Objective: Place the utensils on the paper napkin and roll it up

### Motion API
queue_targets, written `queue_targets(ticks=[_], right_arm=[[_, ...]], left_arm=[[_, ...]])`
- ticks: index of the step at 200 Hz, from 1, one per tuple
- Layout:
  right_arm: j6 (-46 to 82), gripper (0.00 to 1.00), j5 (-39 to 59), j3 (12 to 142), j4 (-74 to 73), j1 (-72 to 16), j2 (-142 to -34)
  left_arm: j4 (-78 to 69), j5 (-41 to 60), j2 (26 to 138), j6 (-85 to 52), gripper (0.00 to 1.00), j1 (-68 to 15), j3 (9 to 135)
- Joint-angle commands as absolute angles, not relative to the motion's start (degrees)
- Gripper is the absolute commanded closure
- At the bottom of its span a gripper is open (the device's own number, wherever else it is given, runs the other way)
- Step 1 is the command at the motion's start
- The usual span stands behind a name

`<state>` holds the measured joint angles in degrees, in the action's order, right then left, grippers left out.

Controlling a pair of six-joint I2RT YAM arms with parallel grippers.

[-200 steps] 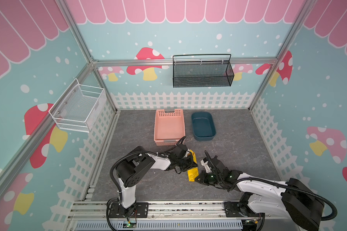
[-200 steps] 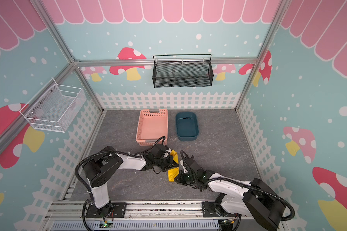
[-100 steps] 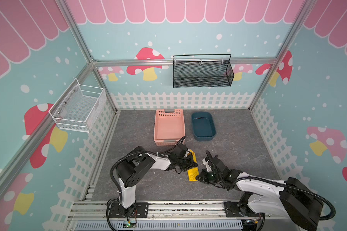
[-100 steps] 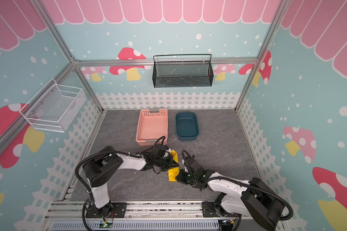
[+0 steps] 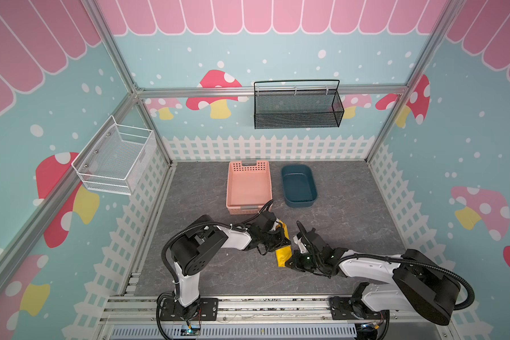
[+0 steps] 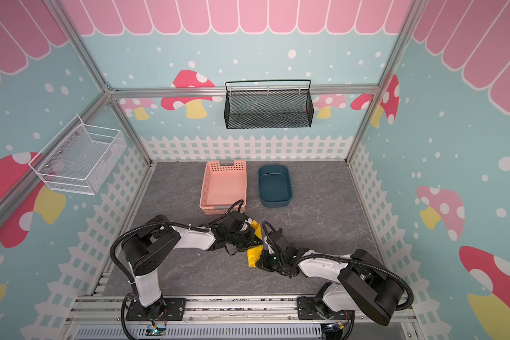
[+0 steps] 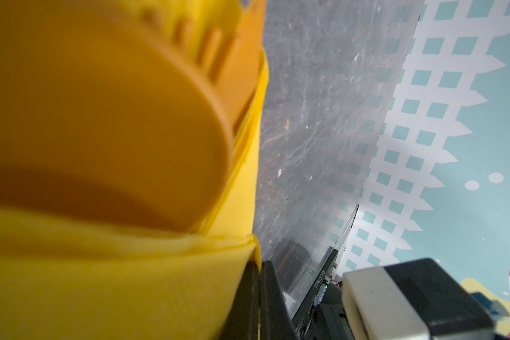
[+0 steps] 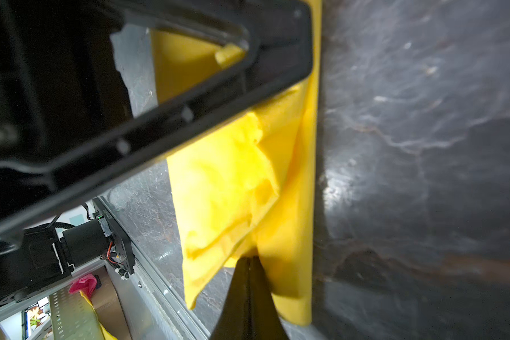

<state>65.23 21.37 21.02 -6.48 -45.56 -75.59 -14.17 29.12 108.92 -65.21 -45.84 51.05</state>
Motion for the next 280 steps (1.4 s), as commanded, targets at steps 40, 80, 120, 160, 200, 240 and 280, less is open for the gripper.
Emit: queue_targets(ticks=[40,80,120,160,200,240,280], right_arm=[[62.2,1.0,21.6,20.6,-3.7,-45.2,-78.0],[61.4,1.0,21.7,20.7,-2.9,-45.2,-78.2],[61.7,1.0,20.9,19.4,-2.1,-45.2,-75.5],[62.4,1.0,21.0,16.7,-2.1,-45.1,-73.1],[62.6,1.0,20.6,15.4,-2.3,-45.1,-71.0],[63.0,1.0,20.0,14.5,-2.3,-45.1,-69.1],[63.1,1.0,19.4,14.1,-2.3,-45.1,-68.4]], left_arm=[[-12.2,28.3,109.0,-64.8,1.0,-47.4,56.4],[-12.1,28.3,111.0,-64.7,1.0,-48.2,58.7],[-12.2,26.8,112.4,-66.0,1.0,-48.3,59.7],[-9.5,24.5,112.6,-64.9,1.0,-48.7,61.6],[-9.1,24.3,114.6,-65.5,1.0,-49.3,63.4],[-8.3,23.6,115.8,-65.4,1.0,-50.1,64.7],[-16.8,31.6,119.3,-68.0,1.0,-51.6,66.1]])
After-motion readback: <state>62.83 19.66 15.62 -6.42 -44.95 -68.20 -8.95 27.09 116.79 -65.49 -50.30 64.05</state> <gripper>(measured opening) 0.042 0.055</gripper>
